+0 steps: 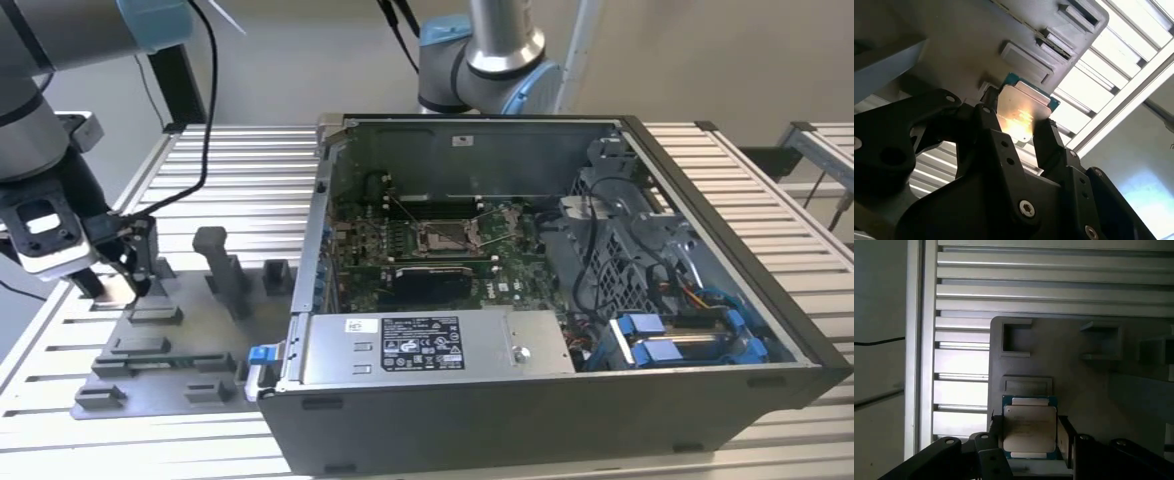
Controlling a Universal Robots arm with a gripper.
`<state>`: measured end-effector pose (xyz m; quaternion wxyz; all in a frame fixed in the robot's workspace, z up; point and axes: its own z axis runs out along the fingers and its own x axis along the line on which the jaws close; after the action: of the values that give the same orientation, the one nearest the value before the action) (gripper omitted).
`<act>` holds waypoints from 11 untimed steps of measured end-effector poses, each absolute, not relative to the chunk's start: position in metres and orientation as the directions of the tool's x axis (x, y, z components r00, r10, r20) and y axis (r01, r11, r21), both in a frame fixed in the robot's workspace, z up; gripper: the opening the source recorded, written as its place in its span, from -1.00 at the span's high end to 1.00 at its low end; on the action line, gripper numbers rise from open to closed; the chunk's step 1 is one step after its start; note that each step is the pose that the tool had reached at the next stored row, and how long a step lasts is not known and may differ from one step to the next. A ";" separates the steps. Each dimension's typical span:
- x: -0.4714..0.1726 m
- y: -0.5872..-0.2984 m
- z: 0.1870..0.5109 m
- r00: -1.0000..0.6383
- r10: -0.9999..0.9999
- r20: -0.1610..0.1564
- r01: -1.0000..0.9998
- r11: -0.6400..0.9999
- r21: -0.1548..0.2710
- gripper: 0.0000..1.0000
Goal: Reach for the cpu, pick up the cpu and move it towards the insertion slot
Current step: 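Pick up the cpu and move it towards the insertion slot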
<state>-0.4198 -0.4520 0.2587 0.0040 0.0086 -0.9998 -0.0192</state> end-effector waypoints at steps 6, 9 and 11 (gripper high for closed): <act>-0.420 -0.452 0.261 -1.000 -0.017 0.008 -0.017 0.999 0.038 1.00; -0.420 -0.452 0.263 -1.000 -0.017 0.008 -0.017 0.999 0.038 1.00; -0.420 -0.452 0.264 -1.000 -0.017 0.008 -0.017 0.999 0.038 1.00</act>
<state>-0.4198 -0.4521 0.2640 0.0042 0.0086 -0.9998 -0.0190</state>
